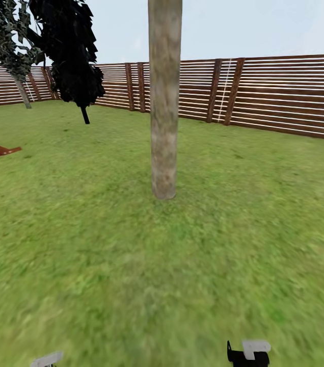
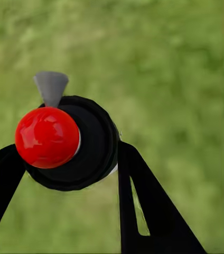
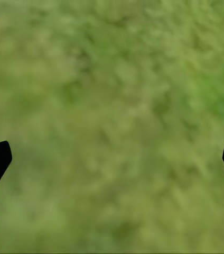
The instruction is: In the garden, pick up the pesticide atomizer on the floor and spray pesticide onto both trees until each tree trunk is fully covered.
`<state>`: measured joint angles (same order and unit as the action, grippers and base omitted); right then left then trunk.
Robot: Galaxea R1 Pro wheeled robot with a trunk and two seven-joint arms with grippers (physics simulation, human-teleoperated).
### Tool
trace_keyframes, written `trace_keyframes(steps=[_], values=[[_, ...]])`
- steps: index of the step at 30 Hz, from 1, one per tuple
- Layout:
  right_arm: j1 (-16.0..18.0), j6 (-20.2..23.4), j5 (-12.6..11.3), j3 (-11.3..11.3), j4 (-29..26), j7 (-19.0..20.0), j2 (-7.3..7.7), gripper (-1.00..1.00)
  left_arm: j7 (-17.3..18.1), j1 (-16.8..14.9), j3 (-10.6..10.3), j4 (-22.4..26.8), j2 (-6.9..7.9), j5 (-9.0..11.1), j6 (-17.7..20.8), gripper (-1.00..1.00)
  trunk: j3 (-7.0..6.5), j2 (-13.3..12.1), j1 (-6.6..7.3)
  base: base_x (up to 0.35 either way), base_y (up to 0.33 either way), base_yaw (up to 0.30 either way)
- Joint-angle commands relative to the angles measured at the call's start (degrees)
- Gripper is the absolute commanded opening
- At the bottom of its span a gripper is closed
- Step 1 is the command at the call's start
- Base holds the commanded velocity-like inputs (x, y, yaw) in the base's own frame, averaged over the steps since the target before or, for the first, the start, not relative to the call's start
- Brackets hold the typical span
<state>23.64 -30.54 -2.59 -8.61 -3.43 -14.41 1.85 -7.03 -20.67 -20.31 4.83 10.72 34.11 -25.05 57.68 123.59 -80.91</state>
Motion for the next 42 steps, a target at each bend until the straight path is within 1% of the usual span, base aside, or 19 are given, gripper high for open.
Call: trace_keyframes(steps=[1,42], values=[[0.0,-0.02,0.0,0.0,0.0,0.0,0.0,1.0,0.0,0.01,0.01,0.0,0.0,-0.01,0.0,-1.0,0.0,0.0,0.0,0.336,0.0,0.0],[0.0,0.05,-0.04,0.0,0.0,-0.03,-0.25,1.0,0.0,0.01,0.01,0.0,0.0,-0.01,0.0,-1.0,0.0,0.0,0.0,0.336,0.0,0.0]])
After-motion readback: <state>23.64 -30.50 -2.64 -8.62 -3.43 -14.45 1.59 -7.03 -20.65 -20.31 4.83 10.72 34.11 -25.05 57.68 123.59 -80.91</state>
